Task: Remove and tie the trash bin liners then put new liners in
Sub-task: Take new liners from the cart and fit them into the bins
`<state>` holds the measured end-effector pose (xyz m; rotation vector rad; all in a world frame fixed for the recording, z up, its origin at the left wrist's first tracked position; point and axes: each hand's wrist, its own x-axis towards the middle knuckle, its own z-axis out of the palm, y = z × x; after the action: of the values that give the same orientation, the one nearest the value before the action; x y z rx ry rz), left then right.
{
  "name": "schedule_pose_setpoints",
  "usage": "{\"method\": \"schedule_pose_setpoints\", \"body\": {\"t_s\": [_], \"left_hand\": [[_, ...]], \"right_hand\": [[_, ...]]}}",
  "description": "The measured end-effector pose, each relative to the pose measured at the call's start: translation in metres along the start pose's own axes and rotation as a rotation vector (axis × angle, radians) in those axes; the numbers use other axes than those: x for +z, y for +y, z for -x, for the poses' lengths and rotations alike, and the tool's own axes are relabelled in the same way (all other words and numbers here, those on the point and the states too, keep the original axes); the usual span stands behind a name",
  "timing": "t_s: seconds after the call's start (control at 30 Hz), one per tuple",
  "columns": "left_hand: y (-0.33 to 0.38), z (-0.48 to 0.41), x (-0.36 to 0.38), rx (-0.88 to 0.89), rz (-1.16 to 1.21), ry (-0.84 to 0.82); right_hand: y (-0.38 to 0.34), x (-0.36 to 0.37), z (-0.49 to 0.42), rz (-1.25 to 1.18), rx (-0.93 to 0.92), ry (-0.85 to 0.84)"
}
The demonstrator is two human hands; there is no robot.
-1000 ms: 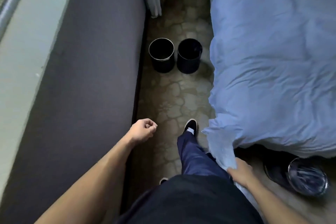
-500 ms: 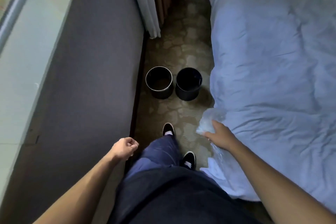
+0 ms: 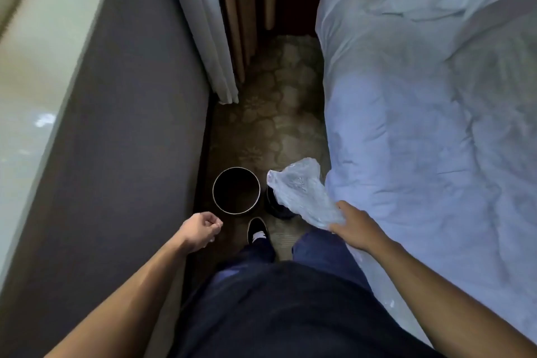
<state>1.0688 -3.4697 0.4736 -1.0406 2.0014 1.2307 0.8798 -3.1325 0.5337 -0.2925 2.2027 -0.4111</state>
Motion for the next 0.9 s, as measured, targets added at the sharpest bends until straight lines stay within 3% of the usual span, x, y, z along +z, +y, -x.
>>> {"method": "schedule_pose_setpoints", "body": {"t_s": [0.17, 0.33, 0.47, 0.6, 0.73, 0.9], "left_hand": [[0.102, -0.063, -0.060, 0.105, -0.039, 0.042], [0.166, -0.105, -0.080, 0.115, -0.016, 0.099], [0.183, -0.120, -0.070, -0.014, 0.042, 0.175], [0.181, -0.110, -0.036, -0.228, 0.181, 0.277], [0.186, -0.080, 0.035, -0.445, 0.411, 0.382], [0.214, -0.044, 0.143, -0.638, 0.736, 0.472]], "right_hand": [[0.012, -0.054, -0.042, 0.037, 0.160, 0.048], [0.001, -0.114, -0.121, 0.086, 0.144, 0.018], [-0.026, -0.162, -0.203, 0.223, 0.000, -0.066], [-0.075, -0.198, -0.287, 0.456, -0.240, -0.256], [-0.117, -0.213, -0.338, 0.777, -0.515, -0.493], [-0.157, -0.205, -0.341, 0.957, -0.695, -0.624]]}}
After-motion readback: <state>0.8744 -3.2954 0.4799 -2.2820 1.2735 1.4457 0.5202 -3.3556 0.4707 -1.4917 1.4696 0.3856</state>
